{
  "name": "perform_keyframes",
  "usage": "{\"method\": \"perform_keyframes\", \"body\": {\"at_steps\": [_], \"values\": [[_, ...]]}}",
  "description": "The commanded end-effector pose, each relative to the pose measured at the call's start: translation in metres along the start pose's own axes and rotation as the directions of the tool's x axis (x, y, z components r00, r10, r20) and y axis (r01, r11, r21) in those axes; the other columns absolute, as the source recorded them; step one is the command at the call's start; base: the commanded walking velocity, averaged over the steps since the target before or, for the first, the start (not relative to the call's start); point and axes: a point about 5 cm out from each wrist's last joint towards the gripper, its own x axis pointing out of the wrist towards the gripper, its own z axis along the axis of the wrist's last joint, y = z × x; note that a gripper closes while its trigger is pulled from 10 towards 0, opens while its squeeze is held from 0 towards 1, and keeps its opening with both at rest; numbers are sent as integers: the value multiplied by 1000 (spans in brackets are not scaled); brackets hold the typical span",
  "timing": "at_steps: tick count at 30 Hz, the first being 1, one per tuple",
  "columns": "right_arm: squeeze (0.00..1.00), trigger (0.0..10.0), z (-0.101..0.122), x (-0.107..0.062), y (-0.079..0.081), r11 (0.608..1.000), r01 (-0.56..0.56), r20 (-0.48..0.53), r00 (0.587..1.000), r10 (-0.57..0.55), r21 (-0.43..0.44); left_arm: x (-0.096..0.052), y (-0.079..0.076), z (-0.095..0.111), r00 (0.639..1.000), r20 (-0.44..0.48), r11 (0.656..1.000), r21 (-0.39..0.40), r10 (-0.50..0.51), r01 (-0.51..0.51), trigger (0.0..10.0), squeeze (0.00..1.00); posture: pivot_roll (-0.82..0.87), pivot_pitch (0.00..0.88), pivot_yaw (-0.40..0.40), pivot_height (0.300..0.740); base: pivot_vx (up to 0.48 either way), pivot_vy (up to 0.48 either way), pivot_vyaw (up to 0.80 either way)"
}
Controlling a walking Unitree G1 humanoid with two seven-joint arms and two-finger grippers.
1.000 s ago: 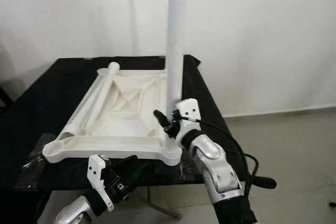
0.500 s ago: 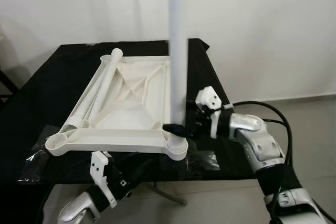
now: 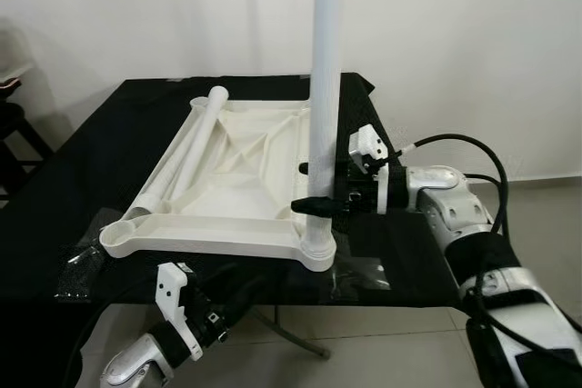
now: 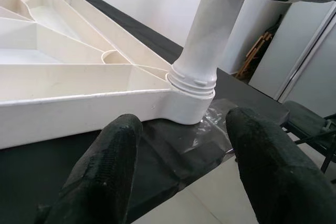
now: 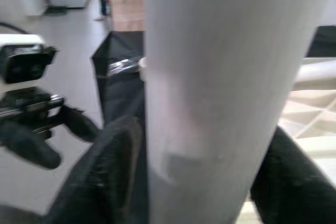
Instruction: Building children table
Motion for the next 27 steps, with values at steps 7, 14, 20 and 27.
{"method": "perform_keyframes", "body": {"at_steps": [7, 14, 20, 27], "values": [[0, 0, -10, -13, -1, 1000, -16, 1, 1000, 16, 13, -1, 0, -2, 1000, -10, 1000, 3, 8, -8, 10000, 0, 57, 0, 8, 740, 0, 0, 0], [0, 0, -25, -16, 3, 999, 36, 8, 999, -36, 39, -2, 0, -2, 1000, -10, 1000, 2, 7, -6, 10000, 0, 54, 0, 11, 740, 0, 0, 0], [0, 0, -110, 52, 100, 539, 779, -254, 619, -743, 321, -7, 2, 1, 1000, -15, 1000, 0, 7, -7, 10000, 0, 50, 0, 17, 740, 0, 0, 0], [0, 78, -99, 69, 93, 644, 711, -198, 700, -686, 281, -4, 3, 0, 1000, -18, 1000, 0, 2, -2, 10000, 0, 36, 0, 12, 740, 0, 0, 0]]}}
